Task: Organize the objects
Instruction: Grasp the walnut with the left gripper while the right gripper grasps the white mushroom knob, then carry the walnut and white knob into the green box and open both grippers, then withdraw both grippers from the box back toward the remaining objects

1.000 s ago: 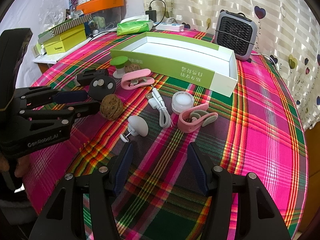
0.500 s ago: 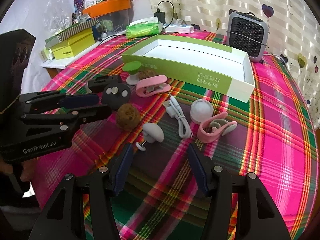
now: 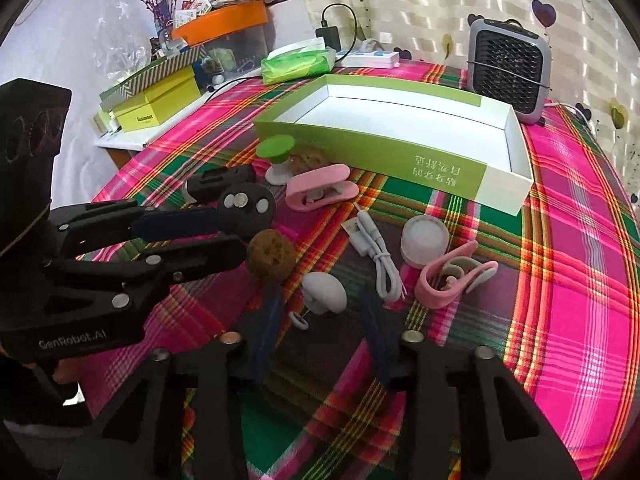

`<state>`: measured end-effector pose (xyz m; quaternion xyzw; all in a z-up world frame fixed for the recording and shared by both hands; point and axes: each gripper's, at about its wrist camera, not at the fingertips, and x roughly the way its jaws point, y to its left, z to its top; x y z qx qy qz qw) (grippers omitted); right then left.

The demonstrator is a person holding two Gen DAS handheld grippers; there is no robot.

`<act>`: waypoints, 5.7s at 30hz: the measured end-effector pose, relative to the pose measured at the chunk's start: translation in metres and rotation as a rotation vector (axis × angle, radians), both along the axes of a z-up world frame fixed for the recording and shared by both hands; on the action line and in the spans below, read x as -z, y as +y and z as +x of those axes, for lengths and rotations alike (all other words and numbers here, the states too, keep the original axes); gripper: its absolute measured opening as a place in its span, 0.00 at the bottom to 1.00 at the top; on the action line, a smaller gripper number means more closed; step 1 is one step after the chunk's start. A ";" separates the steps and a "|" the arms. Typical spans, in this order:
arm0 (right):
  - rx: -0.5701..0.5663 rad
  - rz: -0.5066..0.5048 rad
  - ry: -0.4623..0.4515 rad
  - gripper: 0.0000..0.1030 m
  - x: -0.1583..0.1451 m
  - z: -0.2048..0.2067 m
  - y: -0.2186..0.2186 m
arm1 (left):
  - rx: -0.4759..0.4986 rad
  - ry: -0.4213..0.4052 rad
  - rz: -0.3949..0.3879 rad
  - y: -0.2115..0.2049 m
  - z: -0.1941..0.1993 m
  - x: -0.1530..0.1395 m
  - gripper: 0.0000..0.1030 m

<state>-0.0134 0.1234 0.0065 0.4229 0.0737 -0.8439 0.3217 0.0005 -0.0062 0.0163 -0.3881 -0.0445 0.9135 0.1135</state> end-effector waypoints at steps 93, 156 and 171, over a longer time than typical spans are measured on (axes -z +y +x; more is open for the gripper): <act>0.082 0.065 0.100 0.30 -0.024 -0.134 -0.004 | -0.079 0.006 -0.076 0.001 -0.140 -0.017 0.28; 0.069 0.002 0.133 0.30 -0.027 -0.008 0.021 | -0.062 0.038 -0.130 0.038 -0.020 -0.018 0.28; 0.085 -0.001 0.113 0.30 -0.022 -0.011 0.028 | -0.052 0.027 -0.101 0.033 -0.017 -0.010 0.28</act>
